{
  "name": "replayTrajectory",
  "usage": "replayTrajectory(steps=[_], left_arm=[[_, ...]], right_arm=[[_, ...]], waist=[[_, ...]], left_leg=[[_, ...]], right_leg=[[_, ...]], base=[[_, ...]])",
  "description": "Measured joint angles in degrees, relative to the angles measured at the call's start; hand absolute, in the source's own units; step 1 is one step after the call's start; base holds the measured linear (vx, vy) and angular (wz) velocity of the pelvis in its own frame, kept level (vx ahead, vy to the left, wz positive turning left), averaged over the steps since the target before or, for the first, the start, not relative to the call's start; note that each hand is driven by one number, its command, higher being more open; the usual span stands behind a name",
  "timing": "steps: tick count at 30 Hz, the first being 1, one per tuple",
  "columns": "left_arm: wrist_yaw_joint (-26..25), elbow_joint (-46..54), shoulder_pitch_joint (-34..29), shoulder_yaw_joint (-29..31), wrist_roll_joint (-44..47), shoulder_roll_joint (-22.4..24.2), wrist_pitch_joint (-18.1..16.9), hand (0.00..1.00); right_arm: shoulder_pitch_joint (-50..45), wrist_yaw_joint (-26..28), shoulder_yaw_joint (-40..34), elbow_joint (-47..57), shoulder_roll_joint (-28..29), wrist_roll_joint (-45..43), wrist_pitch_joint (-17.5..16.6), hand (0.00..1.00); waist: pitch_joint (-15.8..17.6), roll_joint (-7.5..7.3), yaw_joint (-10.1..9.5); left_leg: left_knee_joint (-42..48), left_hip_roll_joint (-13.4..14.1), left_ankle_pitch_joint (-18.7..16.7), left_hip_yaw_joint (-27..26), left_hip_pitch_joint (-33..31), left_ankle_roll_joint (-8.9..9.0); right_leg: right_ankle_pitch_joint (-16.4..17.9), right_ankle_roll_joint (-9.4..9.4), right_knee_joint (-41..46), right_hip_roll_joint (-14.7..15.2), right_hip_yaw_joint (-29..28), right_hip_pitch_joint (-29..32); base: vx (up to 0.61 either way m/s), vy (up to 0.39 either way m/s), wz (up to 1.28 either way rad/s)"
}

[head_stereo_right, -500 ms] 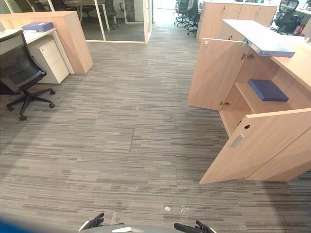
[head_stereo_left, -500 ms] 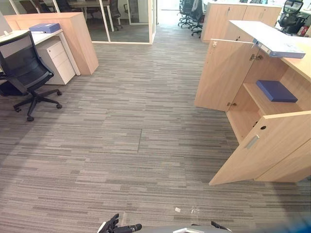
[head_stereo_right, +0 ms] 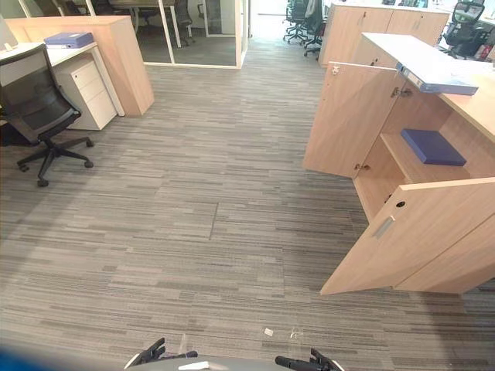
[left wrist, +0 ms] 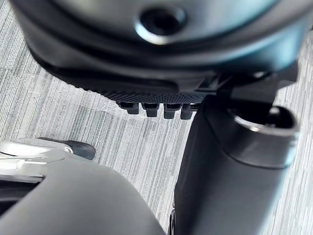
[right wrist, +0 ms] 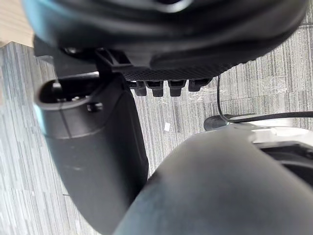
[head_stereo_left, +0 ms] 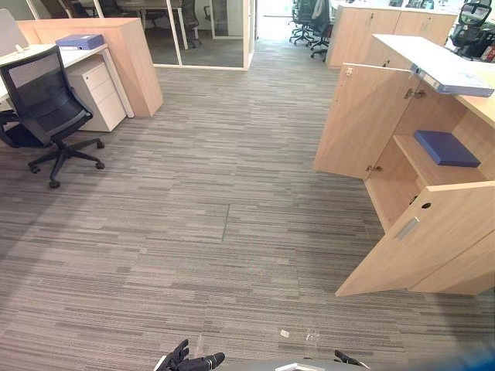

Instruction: Walk over to the cabinet, pick up the folder, carry it to the office cabinet, place the folder inside the office cabinet, then close the office cabinet door

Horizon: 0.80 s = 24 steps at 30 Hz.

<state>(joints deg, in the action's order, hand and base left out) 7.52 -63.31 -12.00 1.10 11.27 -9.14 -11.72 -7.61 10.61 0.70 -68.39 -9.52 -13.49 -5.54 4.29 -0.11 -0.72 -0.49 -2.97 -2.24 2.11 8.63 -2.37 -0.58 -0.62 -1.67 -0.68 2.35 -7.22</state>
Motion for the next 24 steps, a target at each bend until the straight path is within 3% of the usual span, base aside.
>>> replayTrajectory(steps=[4, 6, 8, 9, 10, 12, 14, 16, 19, 20, 22, 23, 24], left_arm=[[-0.99, 0.21, 0.13, 0.20, -3.15, 0.03, -0.35, 1.00], [-1.13, 0.53, 0.15, 1.80, -3.20, 0.43, -0.28, 1.00], [-1.72, 1.23, 0.33, 4.67, -2.63, 1.31, -0.12, 1.00], [-2.01, 1.44, 0.66, 6.46, -1.73, 1.84, 0.00, 1.00], [-2.19, 2.15, 1.28, 8.83, -0.85, 2.76, 0.73, 1.00], [-2.84, 4.58, 1.04, 10.67, 0.74, 4.53, 1.01, 1.00], [-4.57, 6.80, 0.91, 10.45, 1.72, 5.02, 0.71, 1.00], [-5.77, 7.06, 1.41, 9.11, 2.64, 4.65, 0.44, 1.00], [-5.95, 6.73, 1.63, 8.06, 4.62, 4.38, 0.53, 1.00], [-5.91, 6.22, 1.72, 7.99, 5.50, 4.39, 0.51, 1.00], [-5.85, 4.85, 1.90, 8.07, 6.89, 4.42, 0.41, 1.00], [-5.77, 4.14, 1.93, 8.37, 7.48, 4.51, 0.22, 1.00], [-5.45, 3.26, 2.13, 8.37, 7.81, 3.87, -0.01, 1.00]], right_arm=[[0.11, -0.09, 0.14, 0.19, 0.00, 2.05, -0.20, 1.00], [0.60, -0.33, 0.60, 0.24, -0.01, 2.27, -0.21, 1.00], [0.73, -0.99, 0.64, 1.28, 0.07, 2.28, -0.17, 1.00], [0.61, -1.42, 0.69, 2.32, 0.06, 2.39, -0.16, 1.00], [0.65, -2.26, 0.66, 2.90, -0.01, 3.42, -0.20, 1.00], [0.62, -4.13, 0.50, 3.78, -0.61, 5.74, -0.11, 1.00], [1.38, -7.36, 0.26, 4.05, -0.51, 10.82, 0.43, 1.00], [2.61, -8.59, -0.43, 3.72, -0.26, 12.53, 1.01, 1.00], [3.45, -8.12, -2.31, 2.07, -0.15, 7.33, 1.98, 1.00], [4.21, -7.43, -2.29, 0.38, -0.41, 3.62, 2.38, 1.00], [5.02, -5.96, -1.83, -1.83, -1.15, -1.06, 2.75, 1.00], [5.20, -5.35, -1.60, -2.79, -1.45, -3.60, 2.78, 1.00], [5.92, -5.00, -1.61, -4.09, -0.78, -5.45, 2.75, 1.00]], waist=[[0.28, -0.13, 0.10], [0.84, -0.05, 0.09], [2.43, -0.13, 0.04], [3.34, -0.07, 0.02], [4.19, 0.20, -0.26], [5.29, 0.60, -0.79], [5.46, 1.16, -1.31], [5.37, 0.88, -1.64], [5.40, 0.90, -1.62], [5.42, 0.96, -1.65], [5.37, 1.65, -1.81], [5.23, 1.94, -2.15], [5.18, 0.63, -2.45]], left_leg=[[-0.37, 0.18, 0.08, -0.72, 0.20, 0.17], [1.53, 0.44, -1.57, -1.24, -0.38, 1.53], [9.35, 1.16, -5.75, -1.63, -3.11, 3.66], [18.08, 1.92, -8.66, -2.05, -6.59, 7.65], [32.03, 2.69, -9.02, -2.95, -12.81, 8.45], [48.69, 4.36, -6.75, -3.30, -20.37, 7.34], [54.62, 6.91, -8.47, -4.04, -24.20, 6.88], [50.25, 8.68, -9.00, -4.40, -25.93, 6.80], [29.60, 8.47, -7.51, -1.57, -26.79, 7.29], [20.31, 8.25, -5.06, 1.79, -26.81, 8.32], [10.91, 9.22, -2.91, 6.86, -26.47, 9.89], [11.34, 9.84, -0.59, 6.17, -26.24, 12.28], [14.87, 7.61, 3.30, 3.85, -26.19, 12.13]], right_leg=[[-0.28, -0.05, -0.40, -0.10, -0.69, 0.02], [0.15, -0.09, 0.23, -0.19, -0.94, 0.07], [1.87, -0.67, 2.38, -0.59, -1.05, 0.30], [3.46, -1.32, 4.44, -0.97, -0.99, 0.58], [5.08, -2.06, 6.95, -1.29, -1.11, 1.03], [6.59, -2.59, 8.89, -1.72, -1.39, -0.04], [7.34, -2.34, 8.98, -1.38, -2.37, -1.48], [8.21, -1.28, 8.95, 0.26, -3.79, -2.16], [10.88, 1.30, 9.28, 4.70, -5.34, -2.07], [12.91, 2.79, 10.23, 6.54, -5.98, -1.91], [16.75, 5.89, 11.42, 9.10, -7.14, -3.23], [18.52, 7.26, 11.36, 10.67, -7.71, -5.07], [19.91, 6.65, 11.30, 13.40, -8.92, -7.13]], base=[[-0.01, -0.007, -0.08], [0.01, -0.018, -0.12], [0.00, -0.032, -0.07], [-0.03, -0.044, -0.01], [-0.04, -0.045, -0.02], [0.00, -0.026, -0.17], [0.11, 0.004, -0.29], [0.17, 0.088, -0.30], [0.28, 0.224, -0.12], [0.35, 0.314, -0.05], [0.40, 0.410, -0.13], [0.51, 0.547, -0.26], [0.53, 0.523, -0.55]])
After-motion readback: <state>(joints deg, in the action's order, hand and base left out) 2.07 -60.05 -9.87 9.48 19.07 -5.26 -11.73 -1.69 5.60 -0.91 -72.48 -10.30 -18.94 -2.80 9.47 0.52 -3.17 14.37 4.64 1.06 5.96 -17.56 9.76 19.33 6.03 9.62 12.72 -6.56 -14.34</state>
